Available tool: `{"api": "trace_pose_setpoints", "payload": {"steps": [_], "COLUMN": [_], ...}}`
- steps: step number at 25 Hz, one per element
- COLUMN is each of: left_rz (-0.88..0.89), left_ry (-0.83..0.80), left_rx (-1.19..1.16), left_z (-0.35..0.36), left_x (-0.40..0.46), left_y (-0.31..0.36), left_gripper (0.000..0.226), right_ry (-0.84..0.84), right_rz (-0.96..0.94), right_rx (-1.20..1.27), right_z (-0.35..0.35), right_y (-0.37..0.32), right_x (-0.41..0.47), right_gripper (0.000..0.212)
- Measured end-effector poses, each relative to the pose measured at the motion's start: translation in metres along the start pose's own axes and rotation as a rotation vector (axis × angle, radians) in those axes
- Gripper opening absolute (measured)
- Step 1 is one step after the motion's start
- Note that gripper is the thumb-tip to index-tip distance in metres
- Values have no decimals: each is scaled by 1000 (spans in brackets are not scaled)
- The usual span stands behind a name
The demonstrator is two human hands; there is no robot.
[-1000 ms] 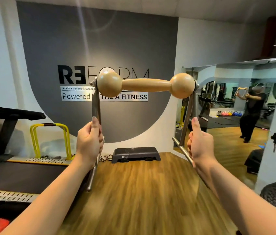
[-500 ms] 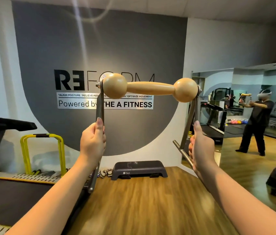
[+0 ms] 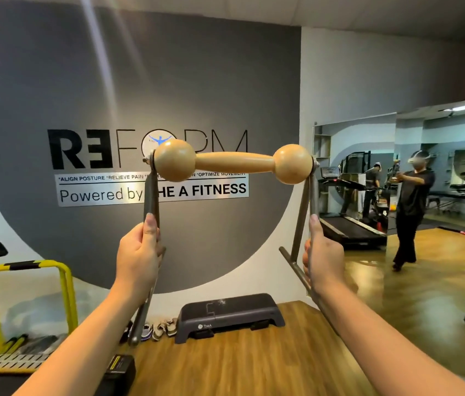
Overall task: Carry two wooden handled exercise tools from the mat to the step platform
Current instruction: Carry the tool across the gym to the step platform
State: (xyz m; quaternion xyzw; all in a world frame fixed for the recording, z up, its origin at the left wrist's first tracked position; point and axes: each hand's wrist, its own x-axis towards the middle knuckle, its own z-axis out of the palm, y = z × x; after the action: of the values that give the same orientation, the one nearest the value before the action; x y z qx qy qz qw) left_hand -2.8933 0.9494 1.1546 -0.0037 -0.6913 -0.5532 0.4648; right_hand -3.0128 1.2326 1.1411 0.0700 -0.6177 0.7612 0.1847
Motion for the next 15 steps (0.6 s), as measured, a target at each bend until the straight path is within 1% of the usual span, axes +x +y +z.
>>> {"api": "trace_pose_setpoints", "payload": {"steps": [4, 7, 15], "left_rz": [-16, -62, -136], "left_ry": [18, 46, 116], "left_rx": [2, 17, 34], "left_z": [48, 93, 184], "left_x": [52, 102, 232], "left_y": [-66, -111, -230], "left_gripper": [52, 52, 50], "right_ry": [-30, -86, -83], "right_rz": [-10, -1, 67], "right_rx": [-5, -6, -35], "right_z": [29, 52, 127], "right_y": [50, 81, 162], "right_x": [85, 163, 336], "right_gripper": [72, 70, 71]}}
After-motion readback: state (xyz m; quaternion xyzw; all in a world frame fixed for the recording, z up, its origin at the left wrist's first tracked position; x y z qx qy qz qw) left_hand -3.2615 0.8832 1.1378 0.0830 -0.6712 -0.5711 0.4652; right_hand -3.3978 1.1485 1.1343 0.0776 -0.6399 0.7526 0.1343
